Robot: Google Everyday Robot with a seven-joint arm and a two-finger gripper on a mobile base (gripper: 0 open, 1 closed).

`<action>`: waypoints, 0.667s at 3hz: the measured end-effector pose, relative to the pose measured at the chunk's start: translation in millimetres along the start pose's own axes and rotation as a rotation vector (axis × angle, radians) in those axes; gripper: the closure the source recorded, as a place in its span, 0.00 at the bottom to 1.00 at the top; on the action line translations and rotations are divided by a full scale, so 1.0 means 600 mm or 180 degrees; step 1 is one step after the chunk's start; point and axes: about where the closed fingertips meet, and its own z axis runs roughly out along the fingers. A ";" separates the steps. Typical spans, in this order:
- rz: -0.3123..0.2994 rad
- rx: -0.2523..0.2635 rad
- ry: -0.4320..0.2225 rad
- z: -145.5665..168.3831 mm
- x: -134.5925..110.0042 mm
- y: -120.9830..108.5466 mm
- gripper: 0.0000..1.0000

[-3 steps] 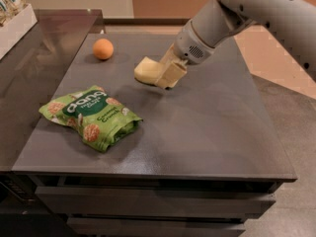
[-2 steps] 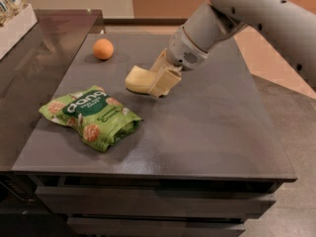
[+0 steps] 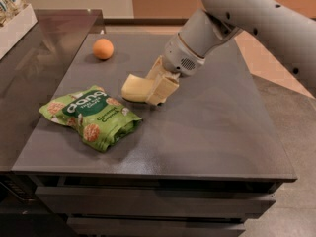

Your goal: Move sponge near green rice chip bag

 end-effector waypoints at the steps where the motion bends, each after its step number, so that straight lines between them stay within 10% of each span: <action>1: -0.0005 -0.0008 0.0000 0.003 -0.001 0.000 0.36; 2: -0.0009 -0.0016 0.0000 0.005 -0.002 0.001 0.13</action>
Offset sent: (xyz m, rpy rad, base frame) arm -0.0003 0.0014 -0.0008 -0.0001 0.0010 0.0024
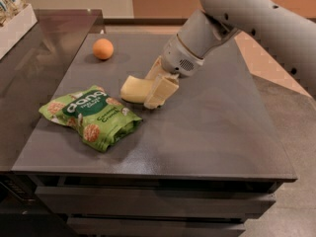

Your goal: Move sponge near green rice chip bag

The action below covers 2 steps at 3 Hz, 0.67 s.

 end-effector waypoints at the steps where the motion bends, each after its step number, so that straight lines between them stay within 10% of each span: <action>1: -0.0004 -0.0008 0.0000 0.003 -0.001 0.000 0.00; 2: -0.0005 -0.0008 0.0000 0.003 -0.001 0.000 0.00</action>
Offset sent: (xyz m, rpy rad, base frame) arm -0.0003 0.0014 -0.0008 -0.0001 0.0010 0.0024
